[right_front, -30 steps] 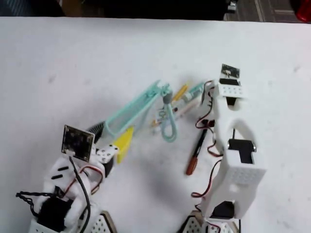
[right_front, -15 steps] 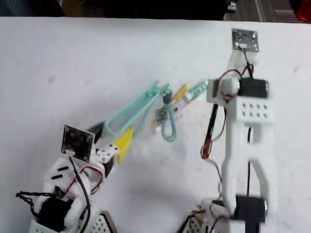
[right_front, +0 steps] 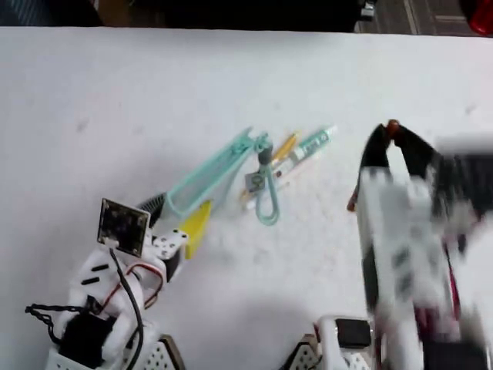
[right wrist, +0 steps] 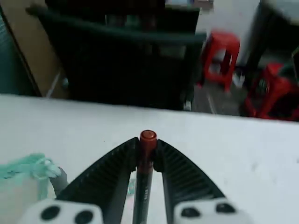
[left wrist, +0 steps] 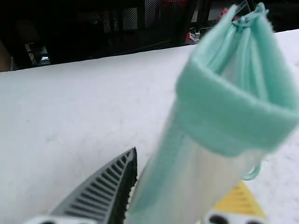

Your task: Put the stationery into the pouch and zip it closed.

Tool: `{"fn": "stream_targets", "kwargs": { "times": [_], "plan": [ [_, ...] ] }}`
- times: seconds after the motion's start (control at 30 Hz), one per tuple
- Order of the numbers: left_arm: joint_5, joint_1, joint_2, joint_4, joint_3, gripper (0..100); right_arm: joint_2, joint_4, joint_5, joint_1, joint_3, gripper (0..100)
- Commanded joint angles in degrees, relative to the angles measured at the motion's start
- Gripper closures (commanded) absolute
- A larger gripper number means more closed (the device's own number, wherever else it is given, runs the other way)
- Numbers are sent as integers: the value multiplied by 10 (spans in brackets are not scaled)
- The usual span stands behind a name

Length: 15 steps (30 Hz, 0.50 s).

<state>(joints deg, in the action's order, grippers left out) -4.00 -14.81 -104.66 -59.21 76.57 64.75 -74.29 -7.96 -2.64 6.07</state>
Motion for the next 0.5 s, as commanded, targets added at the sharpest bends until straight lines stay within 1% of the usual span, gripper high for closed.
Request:
{"fn": "stream_targets", "kwargs": {
  "times": [0.0,0.1,0.2,0.3,0.47],
  "plan": [
    [-8,4,-3,2,-22,771,71,33,-9,-65,-12,981],
    [-8,4,-3,2,-22,771,88,47,-7,-136,-12,981],
    [-8,4,-3,2,-22,771,77,65,-5,-182,-10,981],
    [-8,3,-3,2,-22,771,41,87,-5,-229,-13,981],
    [-6,-28,-3,-2,-21,771,-39,154,-6,-334,-14,981]
  ]
}}
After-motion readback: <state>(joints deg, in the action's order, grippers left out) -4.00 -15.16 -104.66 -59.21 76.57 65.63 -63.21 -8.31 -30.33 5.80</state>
